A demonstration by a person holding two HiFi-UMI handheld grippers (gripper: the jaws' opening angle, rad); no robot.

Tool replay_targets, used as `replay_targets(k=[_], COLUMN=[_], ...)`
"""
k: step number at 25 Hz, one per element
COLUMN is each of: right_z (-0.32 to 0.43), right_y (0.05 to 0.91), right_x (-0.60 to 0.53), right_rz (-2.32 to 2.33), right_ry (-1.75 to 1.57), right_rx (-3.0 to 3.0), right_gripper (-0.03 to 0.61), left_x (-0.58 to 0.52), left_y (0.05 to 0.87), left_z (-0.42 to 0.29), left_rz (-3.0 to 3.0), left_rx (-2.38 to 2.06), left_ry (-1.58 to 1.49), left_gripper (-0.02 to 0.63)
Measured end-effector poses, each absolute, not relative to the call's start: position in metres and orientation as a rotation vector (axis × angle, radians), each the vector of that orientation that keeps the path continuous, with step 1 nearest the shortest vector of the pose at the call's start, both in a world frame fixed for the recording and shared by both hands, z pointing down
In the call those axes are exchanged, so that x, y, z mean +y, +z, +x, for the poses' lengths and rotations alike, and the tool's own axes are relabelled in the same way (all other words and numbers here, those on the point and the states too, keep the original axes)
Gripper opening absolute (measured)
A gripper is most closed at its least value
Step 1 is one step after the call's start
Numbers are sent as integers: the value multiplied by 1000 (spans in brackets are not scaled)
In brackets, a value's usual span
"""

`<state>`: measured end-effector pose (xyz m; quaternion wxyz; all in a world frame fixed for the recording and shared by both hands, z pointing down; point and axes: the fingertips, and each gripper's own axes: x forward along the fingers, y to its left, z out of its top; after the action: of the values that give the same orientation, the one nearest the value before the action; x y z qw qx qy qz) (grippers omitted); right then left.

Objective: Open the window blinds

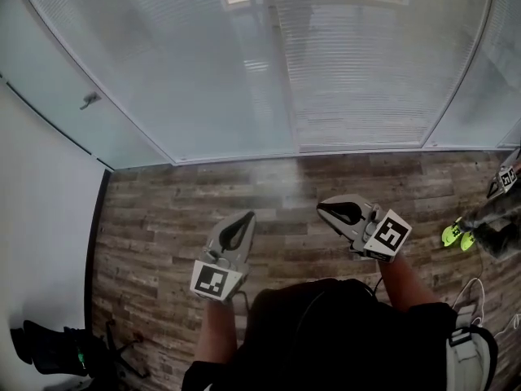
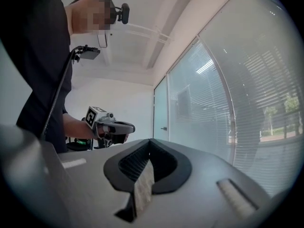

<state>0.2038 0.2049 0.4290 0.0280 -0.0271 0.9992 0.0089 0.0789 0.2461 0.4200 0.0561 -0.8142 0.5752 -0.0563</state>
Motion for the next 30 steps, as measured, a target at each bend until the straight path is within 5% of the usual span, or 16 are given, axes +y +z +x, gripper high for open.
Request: replay_targets(k=[30], right_z=[185], right_y=[425], right_x=[161], right_rz=[-275], right_ry=[8], right_rx=[3049], right_gripper=[5], left_x=[180], left_y=[417], left_z=[73], left_rz=[-2643], left_rx=[1509], left_ry=[-196], left_gripper=[5])
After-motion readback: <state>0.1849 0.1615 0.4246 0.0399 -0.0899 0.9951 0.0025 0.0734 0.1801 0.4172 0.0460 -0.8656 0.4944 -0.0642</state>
